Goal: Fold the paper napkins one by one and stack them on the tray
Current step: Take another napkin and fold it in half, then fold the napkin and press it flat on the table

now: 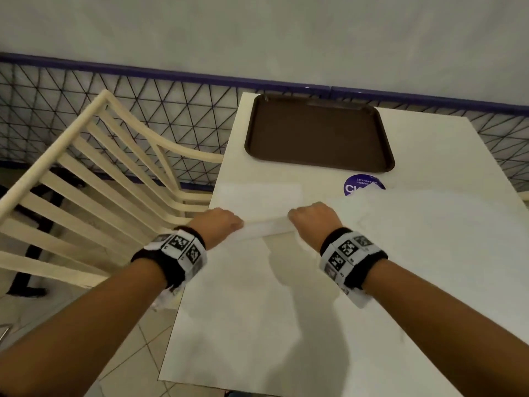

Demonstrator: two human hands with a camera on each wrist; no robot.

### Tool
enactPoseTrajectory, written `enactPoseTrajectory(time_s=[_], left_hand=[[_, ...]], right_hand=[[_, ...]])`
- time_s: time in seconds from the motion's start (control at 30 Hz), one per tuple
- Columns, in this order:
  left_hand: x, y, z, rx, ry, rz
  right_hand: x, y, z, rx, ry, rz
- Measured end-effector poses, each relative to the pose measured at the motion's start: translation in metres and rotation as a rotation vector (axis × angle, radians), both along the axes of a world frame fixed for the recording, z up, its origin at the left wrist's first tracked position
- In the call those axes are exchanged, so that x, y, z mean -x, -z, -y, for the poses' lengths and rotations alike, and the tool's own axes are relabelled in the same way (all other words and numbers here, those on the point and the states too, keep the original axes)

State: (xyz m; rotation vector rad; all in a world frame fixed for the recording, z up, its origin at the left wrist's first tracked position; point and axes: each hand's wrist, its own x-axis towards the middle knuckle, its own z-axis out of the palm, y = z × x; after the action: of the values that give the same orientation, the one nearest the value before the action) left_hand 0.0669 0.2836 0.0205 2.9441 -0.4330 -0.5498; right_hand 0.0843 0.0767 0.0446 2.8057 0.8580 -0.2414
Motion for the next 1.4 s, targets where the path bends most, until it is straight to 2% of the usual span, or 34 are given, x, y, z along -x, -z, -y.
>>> enactPoseTrajectory(time_s=[0.1,0.23,0.33,0.4,0.7,0.87,0.97,1.03,1.07,1.17,1.27,1.4], left_hand=[[-0.036,-0.026,-0.011,0.036,-0.023,0.063],[-0.074,-0.05,-0.023,0.038,-0.066,0.178],[-0.083,-0.05,-0.028,0.038,-0.032,0.32],[-0.081,-0.038,-0.03,0.025,0.013,0.356],[-0.049,0.046,-0.02,-0.072,0.102,0.173],[-0.043,0.056,-0.018,-0.071,0.168,0.327],[-0.043,0.059,-0.016,-0.093,0.186,0.306],[-0.04,0.058,-0.011,-0.062,0.145,0.205],[-0.039,0.06,-0.009,-0.112,0.137,0.177],[-0.034,0.054,-0.001,-0.143,0.103,0.182],[-0.037,0.048,0.012,-0.038,0.038,0.27],[-0.039,0.035,0.054,0.021,0.152,0.299]], right_hand=[[-0.036,-0.017,-0.003,-0.053,0.112,0.045],[-0.069,-0.03,-0.007,-0.178,0.239,0.004],[-0.082,-0.027,-0.008,-0.285,0.304,0.028],[-0.081,-0.017,-0.008,-0.297,0.318,0.027],[-0.053,0.05,-0.006,-0.099,0.288,-0.313],[-0.046,0.059,-0.004,-0.115,0.313,-0.331],[-0.044,0.061,-0.005,-0.119,0.312,-0.335],[-0.043,0.062,-0.005,-0.111,0.296,-0.334],[-0.041,0.06,-0.005,-0.1,0.274,-0.331],[-0.038,0.053,0.006,-0.083,0.244,-0.321],[-0.03,0.046,0.038,-0.165,0.392,-0.3],[0.005,0.037,0.11,-0.342,0.78,-0.2]])
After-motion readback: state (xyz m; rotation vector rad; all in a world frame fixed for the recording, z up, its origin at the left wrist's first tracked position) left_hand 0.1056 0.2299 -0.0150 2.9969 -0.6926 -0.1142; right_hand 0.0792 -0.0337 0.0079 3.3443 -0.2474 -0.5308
